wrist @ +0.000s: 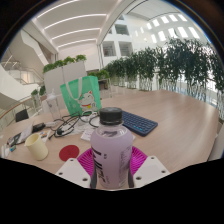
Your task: Pour water
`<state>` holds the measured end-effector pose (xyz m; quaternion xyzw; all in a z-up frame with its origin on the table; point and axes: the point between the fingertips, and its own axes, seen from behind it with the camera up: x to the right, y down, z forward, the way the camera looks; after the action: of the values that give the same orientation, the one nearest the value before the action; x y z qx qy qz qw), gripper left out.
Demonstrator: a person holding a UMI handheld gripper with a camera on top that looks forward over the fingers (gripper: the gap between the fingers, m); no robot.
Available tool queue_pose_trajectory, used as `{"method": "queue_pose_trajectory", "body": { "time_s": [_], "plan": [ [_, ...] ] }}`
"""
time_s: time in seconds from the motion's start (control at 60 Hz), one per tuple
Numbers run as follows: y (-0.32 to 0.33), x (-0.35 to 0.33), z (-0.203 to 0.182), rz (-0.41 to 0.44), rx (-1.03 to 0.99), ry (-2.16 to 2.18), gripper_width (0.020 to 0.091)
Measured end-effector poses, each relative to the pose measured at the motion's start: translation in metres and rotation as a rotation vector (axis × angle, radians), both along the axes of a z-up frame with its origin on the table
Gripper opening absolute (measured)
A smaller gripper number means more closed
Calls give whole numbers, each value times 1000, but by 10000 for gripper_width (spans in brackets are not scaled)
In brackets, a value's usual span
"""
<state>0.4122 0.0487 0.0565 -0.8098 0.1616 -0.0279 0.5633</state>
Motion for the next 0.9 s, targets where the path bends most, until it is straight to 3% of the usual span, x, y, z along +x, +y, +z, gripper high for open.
{"method": "queue_pose_trajectory", "body": {
  "time_s": [0.217, 0.283, 0.383, 0.517, 0.583, 0.65, 0.667, 0.683, 0.9],
  "plan": [
    [42, -20, 129, -15, 22, -382, 404],
    [54, -34, 170, 14, -35, -640, 403],
    [90, -86, 194, 98, -148, -1058, 403],
    [136, -154, 164, 311, -343, -1631, 403],
    [147, -172, 127, 426, -448, -1826, 404],
    [147, -178, 119, 492, -535, -2033, 403],
    [155, -177, 122, 568, -568, -2071, 404],
    [156, -179, 119, 590, -584, -2114, 404],
    [160, -182, 119, 647, -766, -2332, 408]
  ]
}}
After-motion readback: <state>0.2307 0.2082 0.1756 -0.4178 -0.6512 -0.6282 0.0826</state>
